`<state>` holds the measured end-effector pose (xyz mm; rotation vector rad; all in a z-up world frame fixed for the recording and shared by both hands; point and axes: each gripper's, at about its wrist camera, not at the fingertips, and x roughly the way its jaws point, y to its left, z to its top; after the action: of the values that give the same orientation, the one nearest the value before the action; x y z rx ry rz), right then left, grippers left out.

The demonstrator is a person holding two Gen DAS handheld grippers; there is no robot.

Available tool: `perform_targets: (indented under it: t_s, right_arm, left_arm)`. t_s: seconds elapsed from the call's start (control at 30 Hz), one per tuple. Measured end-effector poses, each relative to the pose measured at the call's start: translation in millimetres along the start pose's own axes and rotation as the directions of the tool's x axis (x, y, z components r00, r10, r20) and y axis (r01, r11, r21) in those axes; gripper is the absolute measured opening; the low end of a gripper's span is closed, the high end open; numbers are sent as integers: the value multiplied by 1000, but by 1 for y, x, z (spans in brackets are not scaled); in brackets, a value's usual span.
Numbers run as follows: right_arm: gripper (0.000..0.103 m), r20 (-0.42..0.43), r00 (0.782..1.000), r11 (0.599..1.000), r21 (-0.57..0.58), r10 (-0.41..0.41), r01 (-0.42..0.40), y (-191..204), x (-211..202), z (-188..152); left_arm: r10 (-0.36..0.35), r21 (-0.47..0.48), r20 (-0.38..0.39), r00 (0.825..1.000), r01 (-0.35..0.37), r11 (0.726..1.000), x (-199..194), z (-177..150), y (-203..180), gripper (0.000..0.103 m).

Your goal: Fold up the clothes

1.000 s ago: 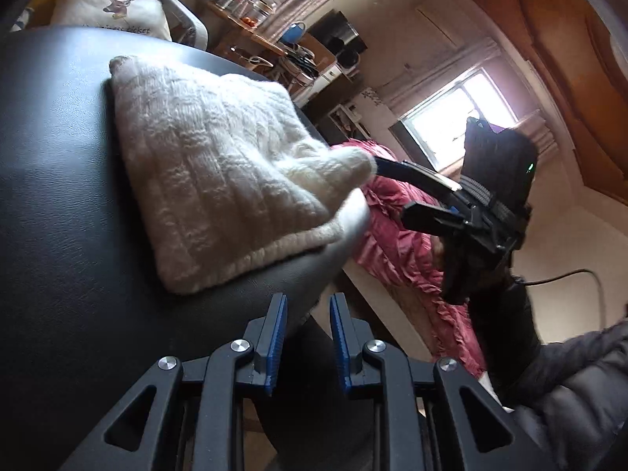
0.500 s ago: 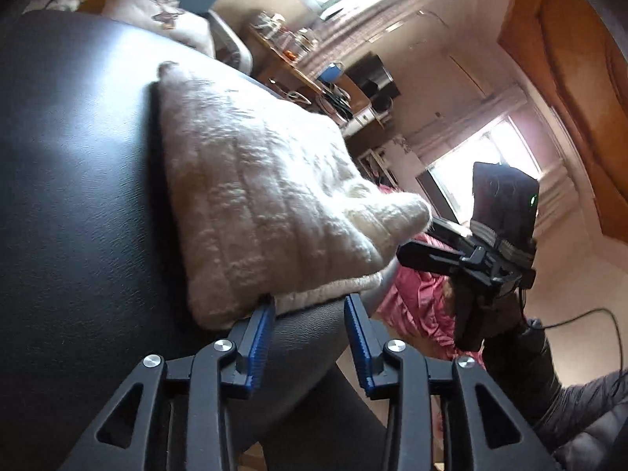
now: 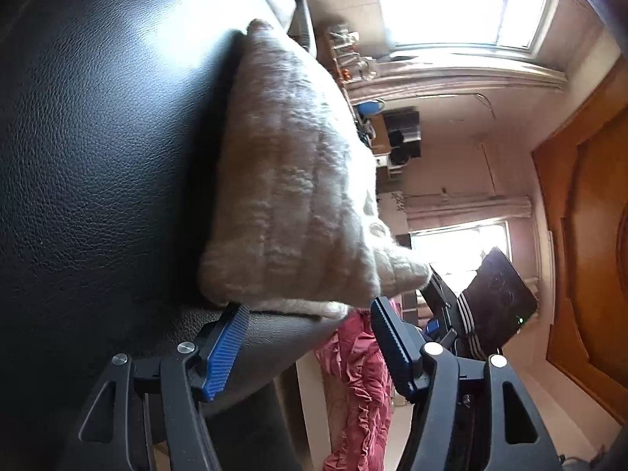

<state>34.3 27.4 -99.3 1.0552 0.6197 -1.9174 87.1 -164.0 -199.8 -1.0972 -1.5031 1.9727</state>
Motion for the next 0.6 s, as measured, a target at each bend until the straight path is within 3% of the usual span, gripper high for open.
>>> perform_targets:
  t_s: [0.13, 0.2, 0.27, 0.33, 0.47, 0.6]
  right_arm:
    - [103, -45, 999, 1000, 20, -22, 23, -4, 14, -6]
    - [103, -66, 998, 999, 25, -23, 24, -4, 18, -12]
    - [103, -90, 996, 999, 36, -24, 27, -5, 24, -19]
    - [103, -108, 994, 998, 67, -12, 19, -8, 31, -28]
    - [103, -127, 991, 983, 182, 29, -5, -20, 45, -49]
    - [103, -23, 994, 952, 292, 106, -95, -33, 23, -57]
  left_arm:
    - [26, -13, 45, 999, -26, 1000, 0, 8, -4, 64]
    - [29, 27, 102, 994, -32, 999, -5, 9, -13, 57]
    - [50, 110, 136, 989, -66, 992, -10, 7, -26, 34]
    - [110, 199, 152, 982, -140, 970, -11, 3, -39, 24]
    - [201, 169, 93, 975, -215, 962, -12, 4, -23, 20]
    - [127, 217, -70, 989, -109, 970, -16, -1, -22, 28]
